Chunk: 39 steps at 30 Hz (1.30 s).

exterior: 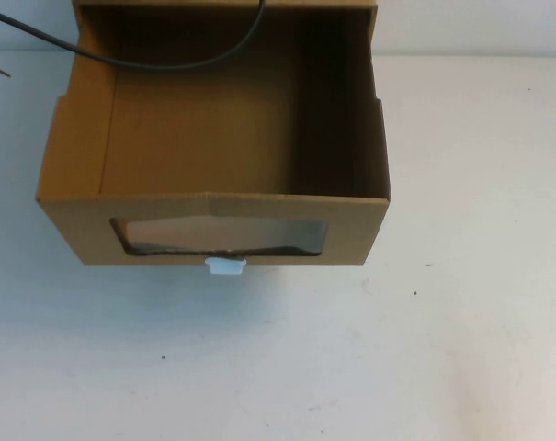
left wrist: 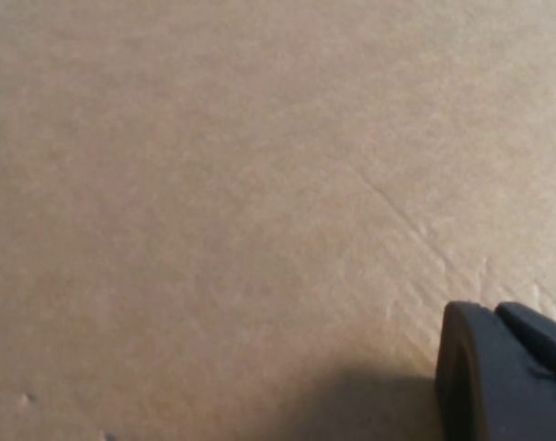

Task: Close the shoe box
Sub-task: Close the shoe box with your right arm

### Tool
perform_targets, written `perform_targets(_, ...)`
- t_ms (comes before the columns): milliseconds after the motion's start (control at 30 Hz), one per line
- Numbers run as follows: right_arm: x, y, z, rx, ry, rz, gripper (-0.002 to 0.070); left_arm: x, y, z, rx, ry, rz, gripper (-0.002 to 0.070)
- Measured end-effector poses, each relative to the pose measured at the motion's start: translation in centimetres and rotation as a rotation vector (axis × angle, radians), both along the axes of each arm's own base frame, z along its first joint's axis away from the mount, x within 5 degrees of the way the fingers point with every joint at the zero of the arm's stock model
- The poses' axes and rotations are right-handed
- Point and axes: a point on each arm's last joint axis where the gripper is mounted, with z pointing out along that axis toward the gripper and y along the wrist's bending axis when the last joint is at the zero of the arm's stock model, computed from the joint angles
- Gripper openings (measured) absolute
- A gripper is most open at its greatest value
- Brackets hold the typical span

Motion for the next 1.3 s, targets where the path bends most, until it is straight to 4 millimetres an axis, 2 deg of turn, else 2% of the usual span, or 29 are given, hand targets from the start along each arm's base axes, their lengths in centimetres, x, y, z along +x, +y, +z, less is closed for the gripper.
perform_targets(133,0.0,0.0,0.2,0.107,-0.008,-0.004,-0.0013,-0.1,0.0,0.1,0.0,0.002,-0.004,-0.0002)
perform_targets(233,-0.3,0.7,0.5,0.124,0.044,0.075,-0.0013,-0.1,0.0,0.1,0.0,0.002,-0.005,-0.0002)
perform_targets(400,-1.0,2.2,4.7,0.06,0.115,0.245,-0.0013,-0.1,0.0,0.1,0.001,0.005,-0.007,-0.0002)
perform_targets(567,-0.5,2.7,8.8,-0.212,0.266,0.361,-0.0013,-0.1,0.0,0.1,0.0,0.012,-0.007,-0.0002)
perform_targets(700,0.4,2.7,10.9,-0.339,0.354,0.408,-0.0013,-0.2,0.0,0.0,0.002,0.017,-0.01,-0.0002)
perform_targets(867,2.4,3.3,12.4,-0.398,0.396,0.494,-0.0012,-0.2,0.0,0.0,-0.001,0.022,-0.01,-0.0002)
perform_targets(1000,5.0,4.4,13.4,-0.415,0.454,0.576,-0.0011,-0.2,0.0,0.0,-0.001,0.022,-0.01,-0.0002)
perform_targets(1200,9.1,7.8,14.9,-0.461,0.483,0.732,-0.0011,-0.2,0.0,0.0,-0.003,0.023,-0.009,-0.0002)
perform_targets(1300,10.9,10.5,15.4,-0.49,0.456,0.808,-0.0011,-0.2,0.0,0.0,-0.004,0.024,-0.008,-0.0002)
